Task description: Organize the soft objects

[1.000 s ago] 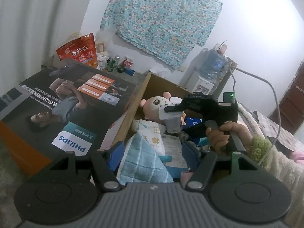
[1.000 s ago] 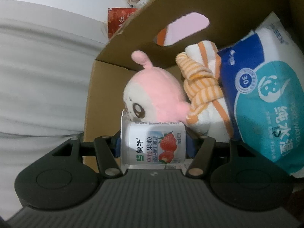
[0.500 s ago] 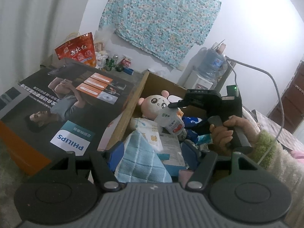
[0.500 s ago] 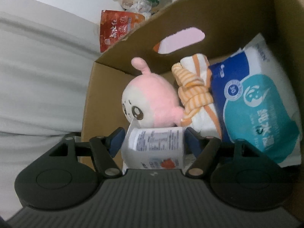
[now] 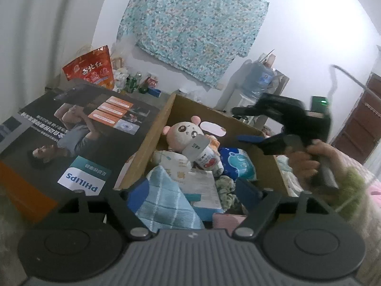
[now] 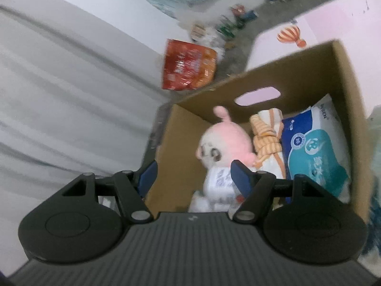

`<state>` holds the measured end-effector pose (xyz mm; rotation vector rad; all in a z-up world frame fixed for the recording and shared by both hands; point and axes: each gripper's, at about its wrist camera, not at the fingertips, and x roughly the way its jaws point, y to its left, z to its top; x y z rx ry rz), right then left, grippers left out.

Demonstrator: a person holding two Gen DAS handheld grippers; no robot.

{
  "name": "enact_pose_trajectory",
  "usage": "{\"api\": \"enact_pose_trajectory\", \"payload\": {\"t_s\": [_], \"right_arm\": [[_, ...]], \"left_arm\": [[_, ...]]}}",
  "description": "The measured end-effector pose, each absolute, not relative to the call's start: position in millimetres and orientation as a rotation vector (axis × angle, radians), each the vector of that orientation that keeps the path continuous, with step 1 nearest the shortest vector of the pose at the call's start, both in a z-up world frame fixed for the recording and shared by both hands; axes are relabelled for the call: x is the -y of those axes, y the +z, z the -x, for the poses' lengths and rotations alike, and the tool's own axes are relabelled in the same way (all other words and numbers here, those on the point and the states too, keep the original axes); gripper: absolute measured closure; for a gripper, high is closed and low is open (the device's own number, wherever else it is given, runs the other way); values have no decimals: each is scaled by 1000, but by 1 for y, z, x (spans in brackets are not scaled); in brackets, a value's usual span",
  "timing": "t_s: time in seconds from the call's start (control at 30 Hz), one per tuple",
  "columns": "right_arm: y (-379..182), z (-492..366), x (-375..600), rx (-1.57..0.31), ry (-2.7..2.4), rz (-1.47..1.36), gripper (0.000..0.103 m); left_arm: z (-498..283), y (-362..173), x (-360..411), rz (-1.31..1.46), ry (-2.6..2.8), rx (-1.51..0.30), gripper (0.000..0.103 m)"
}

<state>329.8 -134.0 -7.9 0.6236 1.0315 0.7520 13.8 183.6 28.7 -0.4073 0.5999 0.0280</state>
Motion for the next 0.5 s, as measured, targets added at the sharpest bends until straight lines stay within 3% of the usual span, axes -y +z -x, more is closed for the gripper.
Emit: {"api": "enact_pose_trajectory", "payload": {"t_s": [0.4, 0.5], "right_arm": [[52, -197, 185, -810, 703, -266, 12], [58, -164, 187, -718, 634, -135, 1]], "left_arm": [[8, 46, -159, 324, -23, -548, 5], [15, 50, -152, 291, -14, -533, 1]]}}
